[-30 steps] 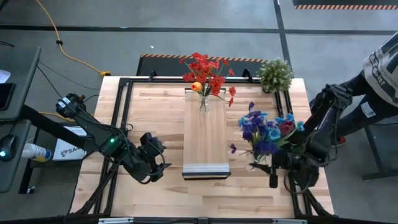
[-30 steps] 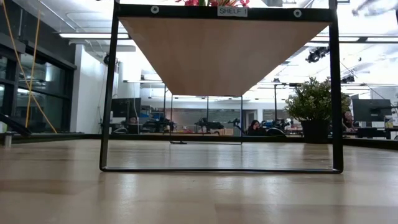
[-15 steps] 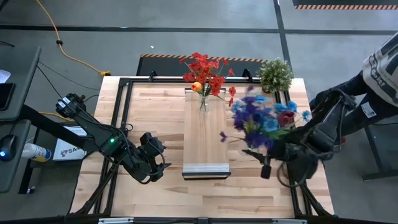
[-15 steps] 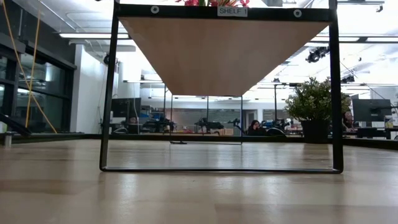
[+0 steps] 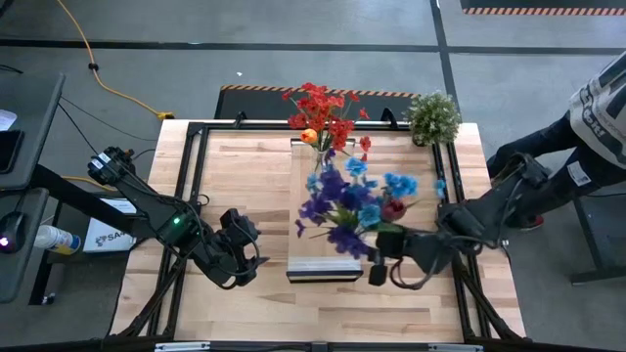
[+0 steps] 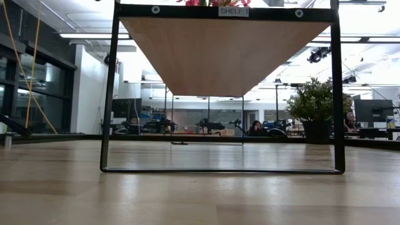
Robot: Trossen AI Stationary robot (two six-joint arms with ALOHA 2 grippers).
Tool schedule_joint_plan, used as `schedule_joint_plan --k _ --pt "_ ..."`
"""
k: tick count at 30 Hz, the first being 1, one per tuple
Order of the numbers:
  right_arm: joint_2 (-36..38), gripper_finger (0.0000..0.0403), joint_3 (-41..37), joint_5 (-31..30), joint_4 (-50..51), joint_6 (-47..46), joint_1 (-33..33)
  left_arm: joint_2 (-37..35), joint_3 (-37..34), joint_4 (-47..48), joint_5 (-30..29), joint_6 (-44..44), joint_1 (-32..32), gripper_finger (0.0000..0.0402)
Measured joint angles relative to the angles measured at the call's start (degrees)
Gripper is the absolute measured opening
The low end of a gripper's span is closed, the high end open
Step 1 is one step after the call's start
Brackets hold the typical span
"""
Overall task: Pick and place flowers into a vace then onto a shelf
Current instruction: Put the transparent vase with flowers on the shelf
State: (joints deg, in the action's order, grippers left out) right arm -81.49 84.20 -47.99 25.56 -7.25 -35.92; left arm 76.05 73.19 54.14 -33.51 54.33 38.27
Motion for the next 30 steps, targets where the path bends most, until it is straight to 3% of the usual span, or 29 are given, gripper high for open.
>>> schedule_joint_plan --k 14,22,30 --pt "-1.49 0.0165 -2.10 0.21 -2.54 -3.28 3.04 0.00 0.00 2.64 5.20 1.95 0.01 0.0385" --pt "-1.53 0.0165 -10.99 -4.38 -13.98 -4.43 3.08 0.00 0.00 10.70 5.59 8.70 0.03 0.0385" --pt "-1.49 0.0165 -20.06 -4.18 -27.90 -5.78 5.07 0.00 0.00 14.34 6.84 10.60 0.03 0.0385"
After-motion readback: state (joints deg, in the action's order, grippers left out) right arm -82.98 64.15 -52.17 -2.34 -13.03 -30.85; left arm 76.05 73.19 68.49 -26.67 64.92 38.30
